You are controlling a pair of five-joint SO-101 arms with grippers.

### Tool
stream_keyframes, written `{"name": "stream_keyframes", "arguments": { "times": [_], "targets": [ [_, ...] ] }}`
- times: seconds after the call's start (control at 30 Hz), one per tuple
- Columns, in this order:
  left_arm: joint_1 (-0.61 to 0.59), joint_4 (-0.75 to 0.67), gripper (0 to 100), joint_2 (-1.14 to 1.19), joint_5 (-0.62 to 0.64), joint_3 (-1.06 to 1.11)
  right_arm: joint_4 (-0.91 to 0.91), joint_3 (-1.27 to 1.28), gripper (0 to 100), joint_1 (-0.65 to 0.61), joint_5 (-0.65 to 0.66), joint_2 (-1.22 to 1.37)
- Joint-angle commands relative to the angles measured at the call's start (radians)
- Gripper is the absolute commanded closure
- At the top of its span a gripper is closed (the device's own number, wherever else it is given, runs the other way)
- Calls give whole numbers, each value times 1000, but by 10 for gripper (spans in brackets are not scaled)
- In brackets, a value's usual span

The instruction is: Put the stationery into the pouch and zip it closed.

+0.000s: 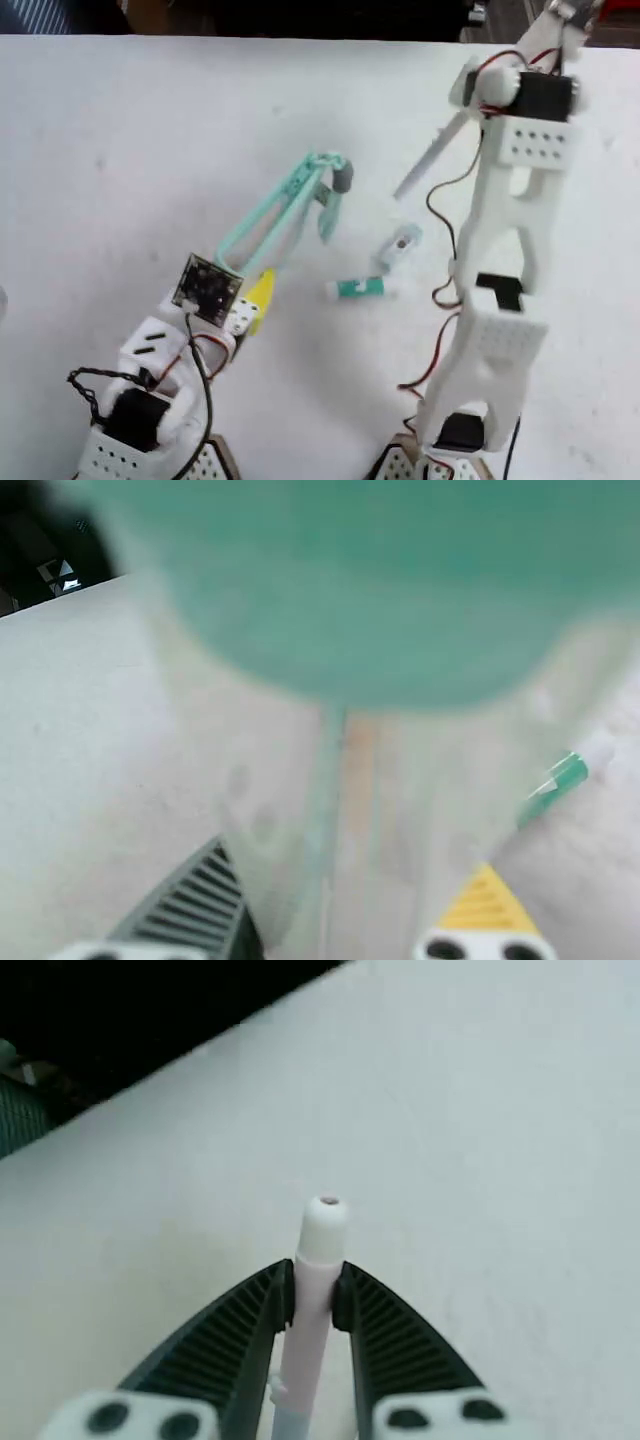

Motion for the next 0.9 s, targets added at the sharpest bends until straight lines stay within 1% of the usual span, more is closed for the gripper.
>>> {"name": "stream_keyframes", "arguments": {
  "times": [0.0,0.13,0.27,0.4,0.53,0.67,0.87],
  "targets": [
    [13,11,828,4,14,2,24,-40,982,-31,55,-197],
    [15,11,828,4,14,2,24,-40,982,-87,109,-363],
    [15,11,828,4,14,2,24,-40,982,-173,175,-533],
    [16,11,828,4,14,2,22,-46,982,-278,187,-694],
    [18,11,828,4,14,2,-16,-41,982,-375,187,-822],
    [19,14,824,4,18,-3,-22,-38,982,-440,187,-875],
    [18,14,823,4,20,-5,-28,-37,982,-455,178,-835]
  ]
}}
